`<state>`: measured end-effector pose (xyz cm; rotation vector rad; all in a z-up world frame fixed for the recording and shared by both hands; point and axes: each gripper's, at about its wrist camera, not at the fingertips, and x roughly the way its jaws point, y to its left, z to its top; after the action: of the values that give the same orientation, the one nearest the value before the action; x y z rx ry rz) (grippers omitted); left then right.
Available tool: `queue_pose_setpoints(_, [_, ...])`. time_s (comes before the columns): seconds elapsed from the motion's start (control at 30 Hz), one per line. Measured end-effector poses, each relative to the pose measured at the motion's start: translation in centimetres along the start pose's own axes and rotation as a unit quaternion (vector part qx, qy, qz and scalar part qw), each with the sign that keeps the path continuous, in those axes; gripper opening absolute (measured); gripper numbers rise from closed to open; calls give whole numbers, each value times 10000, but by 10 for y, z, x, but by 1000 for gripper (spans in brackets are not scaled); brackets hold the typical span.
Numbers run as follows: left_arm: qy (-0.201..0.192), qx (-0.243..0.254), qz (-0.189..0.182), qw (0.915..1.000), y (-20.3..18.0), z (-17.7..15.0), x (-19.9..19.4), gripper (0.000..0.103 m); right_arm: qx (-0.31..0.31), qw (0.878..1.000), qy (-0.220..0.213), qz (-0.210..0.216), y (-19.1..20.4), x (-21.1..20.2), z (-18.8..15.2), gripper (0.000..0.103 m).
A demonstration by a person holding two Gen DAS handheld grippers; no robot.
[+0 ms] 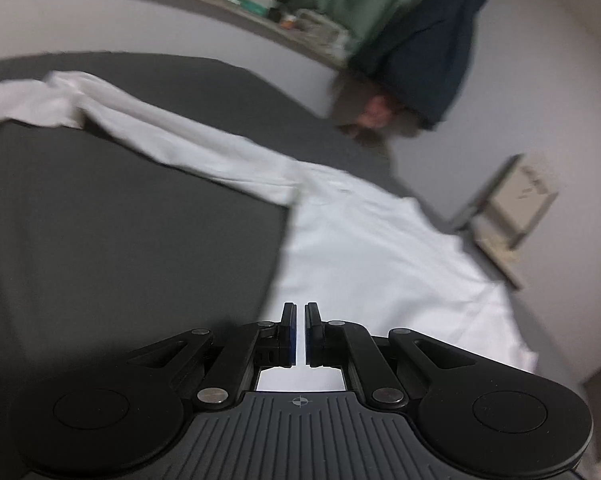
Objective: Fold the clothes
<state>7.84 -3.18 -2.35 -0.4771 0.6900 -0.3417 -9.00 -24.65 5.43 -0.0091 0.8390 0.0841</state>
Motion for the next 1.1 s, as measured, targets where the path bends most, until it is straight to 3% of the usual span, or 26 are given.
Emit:
queue_pose_setpoints(0.1, [47, 74, -510, 9987, -7, -4, 5, 3, -755, 9964, -229, 307, 56, 42, 20, 58])
queue_pose_setpoints(0.2, [88, 259, -466, 9985, -12, -6, 9, 3, -1425, 9894, -267, 111, 92, 70, 24, 44])
queue_pose_setpoints(0.23, [97, 284, -424, 9987, -12, -6, 11, 3, -1578, 9871, -260, -10, 96, 77, 24, 44])
queue_pose_setpoints(0.53, [54, 29, -398, 9992, -2, -1, 12, 3, -1667, 9856, -30, -289, 113, 110, 24, 7])
queue_pose_setpoints(0.9, [-5, -87, -395, 9992, 2, 0, 9, 3, -1569, 9875, 120, 9, 115, 107, 13, 7])
queue_pose_setpoints(0.97, [-11, -88, -395, 9992, 1, 0, 9, 3, -1643, 9862, 174, -57, 119, 106, 14, 16])
queue_pose_setpoints(1.07, [-9, -102, -389, 9992, 2, 0, 9, 3, -1641, 9864, -55, -15, 126, 100, 23, 45])
queue_pose_setpoints(1.1, [-19, -106, -383, 9992, 2, 0, 8, 3, -1650, 9861, -192, -4, 129, 97, 27, 50])
